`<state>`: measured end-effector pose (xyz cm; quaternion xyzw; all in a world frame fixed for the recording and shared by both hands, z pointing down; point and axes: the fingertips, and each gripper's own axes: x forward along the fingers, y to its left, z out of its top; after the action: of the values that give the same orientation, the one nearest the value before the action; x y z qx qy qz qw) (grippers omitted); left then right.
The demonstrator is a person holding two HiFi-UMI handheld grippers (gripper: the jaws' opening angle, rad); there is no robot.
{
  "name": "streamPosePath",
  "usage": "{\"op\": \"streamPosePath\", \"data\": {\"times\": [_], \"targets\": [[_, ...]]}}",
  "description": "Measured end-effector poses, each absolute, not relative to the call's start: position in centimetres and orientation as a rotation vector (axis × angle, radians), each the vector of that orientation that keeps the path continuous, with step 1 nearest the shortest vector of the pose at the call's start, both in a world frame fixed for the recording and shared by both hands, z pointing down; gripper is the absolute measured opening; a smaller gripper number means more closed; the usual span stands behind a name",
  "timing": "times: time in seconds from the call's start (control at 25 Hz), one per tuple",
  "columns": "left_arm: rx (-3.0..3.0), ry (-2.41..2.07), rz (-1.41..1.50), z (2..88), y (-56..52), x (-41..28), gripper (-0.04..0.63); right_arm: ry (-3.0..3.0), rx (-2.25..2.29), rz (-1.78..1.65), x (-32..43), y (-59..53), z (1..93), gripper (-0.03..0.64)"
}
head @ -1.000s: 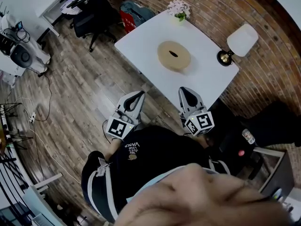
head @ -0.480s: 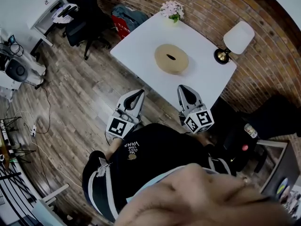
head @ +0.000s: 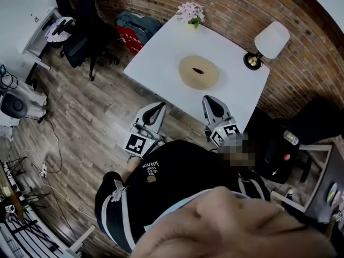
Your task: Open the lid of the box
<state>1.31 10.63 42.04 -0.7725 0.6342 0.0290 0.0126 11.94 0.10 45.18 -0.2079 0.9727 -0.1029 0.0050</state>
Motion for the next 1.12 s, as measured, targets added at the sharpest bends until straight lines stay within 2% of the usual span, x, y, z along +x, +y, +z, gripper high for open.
{"op": "streamPosePath", "data": {"times": [0.68, 1.12], "targets": [[-2.627, 1.762, 0.068, 43.9, 8.7, -8.9, 0.012, 2.947, -0.975, -0.317, 4.6, 0.0, 46.2, 0.002], [-2.66, 1.746, 0.078, 44.9, 3.5, -8.1, 0.011, 2.947, -0.982, -0.335, 5.8, -3.8, 46.1, 0.002]]}}
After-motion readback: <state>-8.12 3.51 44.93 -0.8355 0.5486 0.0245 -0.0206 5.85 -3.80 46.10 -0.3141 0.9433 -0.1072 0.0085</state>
